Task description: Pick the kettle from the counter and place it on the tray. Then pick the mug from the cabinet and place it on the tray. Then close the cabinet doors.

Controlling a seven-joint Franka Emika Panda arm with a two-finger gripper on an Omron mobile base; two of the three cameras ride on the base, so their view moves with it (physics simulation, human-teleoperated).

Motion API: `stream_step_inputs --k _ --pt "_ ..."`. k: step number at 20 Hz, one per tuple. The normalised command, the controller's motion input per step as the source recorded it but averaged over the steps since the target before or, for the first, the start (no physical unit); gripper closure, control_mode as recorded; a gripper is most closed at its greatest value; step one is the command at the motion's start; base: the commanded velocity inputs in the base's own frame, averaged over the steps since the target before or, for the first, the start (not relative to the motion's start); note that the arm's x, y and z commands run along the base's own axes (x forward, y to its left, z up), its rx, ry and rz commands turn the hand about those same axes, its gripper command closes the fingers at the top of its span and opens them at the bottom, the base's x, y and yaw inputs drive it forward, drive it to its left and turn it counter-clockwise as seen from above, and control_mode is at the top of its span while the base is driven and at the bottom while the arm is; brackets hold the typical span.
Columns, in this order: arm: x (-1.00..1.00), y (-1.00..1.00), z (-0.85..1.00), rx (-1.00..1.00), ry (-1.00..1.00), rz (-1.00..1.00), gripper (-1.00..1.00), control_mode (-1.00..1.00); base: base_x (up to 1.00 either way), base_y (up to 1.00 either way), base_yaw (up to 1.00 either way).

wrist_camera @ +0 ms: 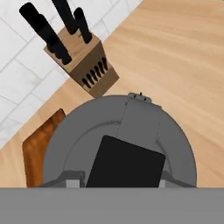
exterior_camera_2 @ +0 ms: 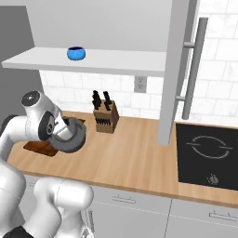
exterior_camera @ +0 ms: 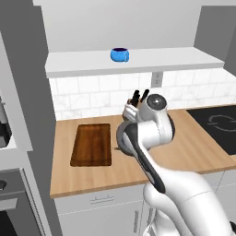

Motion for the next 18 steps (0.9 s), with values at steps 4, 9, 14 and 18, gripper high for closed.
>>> stream_step_inputs --k 4,9,14,18 --pt "0.07 0.69 0.10 0.03 0.00 0.00 1.00 -1.00 0.00 0.00 0.00" --pt "0.39 0.60 0.00 0.00 0.01 -0.02 1.00 -1.00 0.00 0.00 0.00" --pt "0.49 0.53 0.00 0.00 0.00 0.00 1.00 -1.00 0.00 0.00 0.00" --pt "0.46 0.40 0.00 0.00 0.00 0.00 1.00 -1.00 0.00 0.00 0.00"
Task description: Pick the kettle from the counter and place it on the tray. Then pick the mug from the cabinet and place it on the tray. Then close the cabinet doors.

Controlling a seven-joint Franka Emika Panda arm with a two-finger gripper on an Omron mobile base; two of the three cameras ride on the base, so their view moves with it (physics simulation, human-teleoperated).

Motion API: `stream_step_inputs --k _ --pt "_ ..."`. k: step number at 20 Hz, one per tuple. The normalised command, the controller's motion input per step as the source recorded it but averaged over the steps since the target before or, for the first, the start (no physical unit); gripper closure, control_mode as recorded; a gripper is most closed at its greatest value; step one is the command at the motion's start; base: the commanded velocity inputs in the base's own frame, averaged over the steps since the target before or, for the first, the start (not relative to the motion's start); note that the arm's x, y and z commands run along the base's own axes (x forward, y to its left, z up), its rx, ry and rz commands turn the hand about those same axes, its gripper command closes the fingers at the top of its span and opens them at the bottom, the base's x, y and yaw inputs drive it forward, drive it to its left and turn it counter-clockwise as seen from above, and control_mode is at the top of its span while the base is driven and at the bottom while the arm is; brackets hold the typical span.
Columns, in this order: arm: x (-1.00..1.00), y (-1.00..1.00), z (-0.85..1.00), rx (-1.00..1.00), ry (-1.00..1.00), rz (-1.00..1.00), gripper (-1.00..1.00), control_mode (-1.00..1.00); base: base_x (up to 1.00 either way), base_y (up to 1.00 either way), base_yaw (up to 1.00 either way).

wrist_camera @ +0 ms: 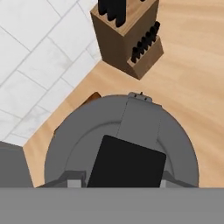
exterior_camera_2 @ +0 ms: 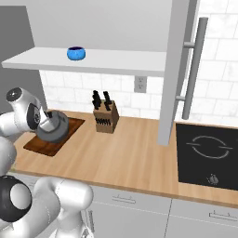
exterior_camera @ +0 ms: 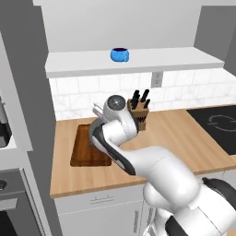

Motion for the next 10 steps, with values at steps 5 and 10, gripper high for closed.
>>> stream_step_inputs --k 5,10 --pt "0.44 0.31 -0.04 0.00 0.00 0.00 1.00 -1.00 0.00 0.00 0.00" --pt "0.47 0.23 -0.15 0.00 0.01 0.00 1.00 -1.00 0.00 0.00 0.00"
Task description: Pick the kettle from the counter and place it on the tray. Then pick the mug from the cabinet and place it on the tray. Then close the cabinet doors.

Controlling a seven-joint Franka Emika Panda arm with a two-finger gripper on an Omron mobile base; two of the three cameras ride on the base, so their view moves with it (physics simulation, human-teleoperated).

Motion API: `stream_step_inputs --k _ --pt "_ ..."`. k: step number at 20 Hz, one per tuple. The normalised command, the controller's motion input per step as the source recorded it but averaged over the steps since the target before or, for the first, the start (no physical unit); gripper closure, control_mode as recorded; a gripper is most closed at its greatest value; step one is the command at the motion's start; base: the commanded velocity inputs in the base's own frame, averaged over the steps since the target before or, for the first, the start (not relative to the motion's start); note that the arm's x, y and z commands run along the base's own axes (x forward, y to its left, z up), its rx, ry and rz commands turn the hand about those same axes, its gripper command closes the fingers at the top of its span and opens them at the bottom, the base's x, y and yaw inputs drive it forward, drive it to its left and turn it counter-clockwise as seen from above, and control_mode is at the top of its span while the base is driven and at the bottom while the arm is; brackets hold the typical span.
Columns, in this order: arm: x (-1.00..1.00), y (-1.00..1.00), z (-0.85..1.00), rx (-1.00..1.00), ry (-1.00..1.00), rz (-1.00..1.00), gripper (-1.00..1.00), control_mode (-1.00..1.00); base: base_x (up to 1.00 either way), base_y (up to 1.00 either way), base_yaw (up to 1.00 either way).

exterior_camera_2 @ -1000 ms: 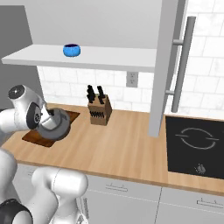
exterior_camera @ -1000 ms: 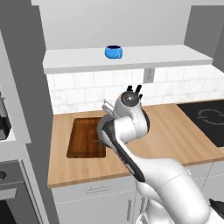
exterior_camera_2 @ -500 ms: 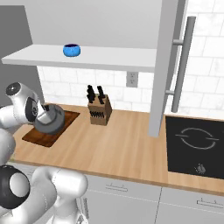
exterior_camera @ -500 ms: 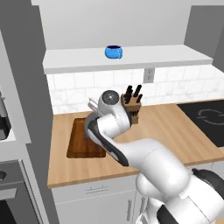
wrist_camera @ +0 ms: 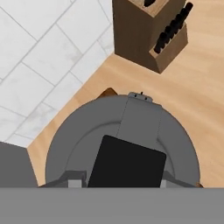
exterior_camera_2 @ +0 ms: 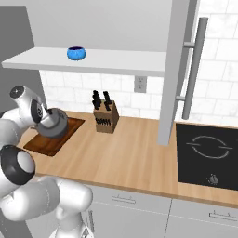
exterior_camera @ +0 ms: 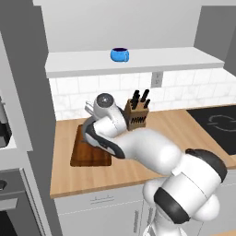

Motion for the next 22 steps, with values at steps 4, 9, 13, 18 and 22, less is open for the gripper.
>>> stream_step_inputs --k 4,9,13,18,22 --pt "0.48 0.18 -0.17 0.00 0.01 0.00 1.00 -1.00 0.00 0.00 0.00" --pt "0.45 0.10 -0.15 0.00 0.00 0.00 1.00 -1.00 0.00 0.00 0.00" --pt "0.34 0.04 -0.13 0.00 0.00 0.00 1.00 -1.00 0.00 0.00 0.00" --pt "0.27 0.06 -0.13 0.00 0.00 0.00 1.00 -1.00 0.00 0.00 0.00" --pt "0.23 0.03 -0.14 0.00 0.00 0.00 1.00 -1.00 0.00 0.00 0.00"
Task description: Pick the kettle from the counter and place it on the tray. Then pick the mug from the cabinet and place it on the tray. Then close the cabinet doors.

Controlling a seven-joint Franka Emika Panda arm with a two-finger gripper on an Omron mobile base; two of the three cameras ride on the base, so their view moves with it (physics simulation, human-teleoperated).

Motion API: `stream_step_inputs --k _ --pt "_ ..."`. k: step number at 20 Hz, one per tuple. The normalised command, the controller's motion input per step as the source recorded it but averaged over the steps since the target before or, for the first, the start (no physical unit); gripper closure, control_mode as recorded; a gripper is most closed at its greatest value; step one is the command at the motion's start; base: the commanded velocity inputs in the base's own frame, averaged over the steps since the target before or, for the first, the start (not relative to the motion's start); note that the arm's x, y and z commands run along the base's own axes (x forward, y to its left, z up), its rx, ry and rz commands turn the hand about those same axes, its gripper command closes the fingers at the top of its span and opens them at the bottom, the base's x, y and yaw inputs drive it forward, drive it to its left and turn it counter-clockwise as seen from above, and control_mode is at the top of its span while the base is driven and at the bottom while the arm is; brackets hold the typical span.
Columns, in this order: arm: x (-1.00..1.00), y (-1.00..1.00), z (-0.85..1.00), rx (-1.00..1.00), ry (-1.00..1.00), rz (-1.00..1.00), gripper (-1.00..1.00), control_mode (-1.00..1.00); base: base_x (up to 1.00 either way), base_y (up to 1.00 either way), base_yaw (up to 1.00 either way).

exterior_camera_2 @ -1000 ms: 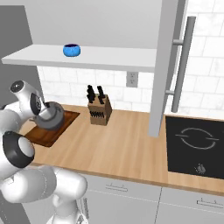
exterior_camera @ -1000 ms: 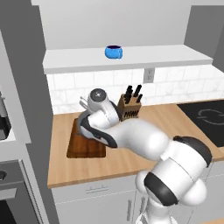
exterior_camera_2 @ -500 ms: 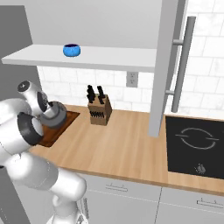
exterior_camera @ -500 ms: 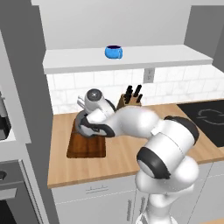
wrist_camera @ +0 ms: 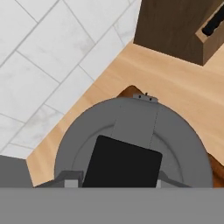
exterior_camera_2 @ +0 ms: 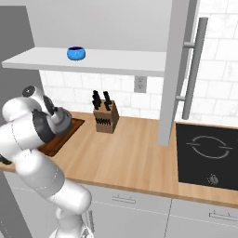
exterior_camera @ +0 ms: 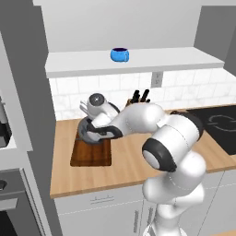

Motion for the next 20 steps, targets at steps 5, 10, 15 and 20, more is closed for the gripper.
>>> stream_step_inputs --k 5,10,15,20 --pt "0.21 0.02 -0.10 0.00 0.00 0.00 1.00 -1.00 0.00 0.00 0.00" --pt "0.01 -0.01 -0.19 -0.01 0.00 0.00 1.00 -1.00 0.00 0.00 0.00" --pt "0.00 -0.06 -0.25 -0.06 0.00 0.00 -1.00 -1.00 0.00 0.00 0.00" --pt "0.02 -0.04 -0.07 0.00 0.00 0.00 -1.00 -1.00 0.00 0.00 0.00"
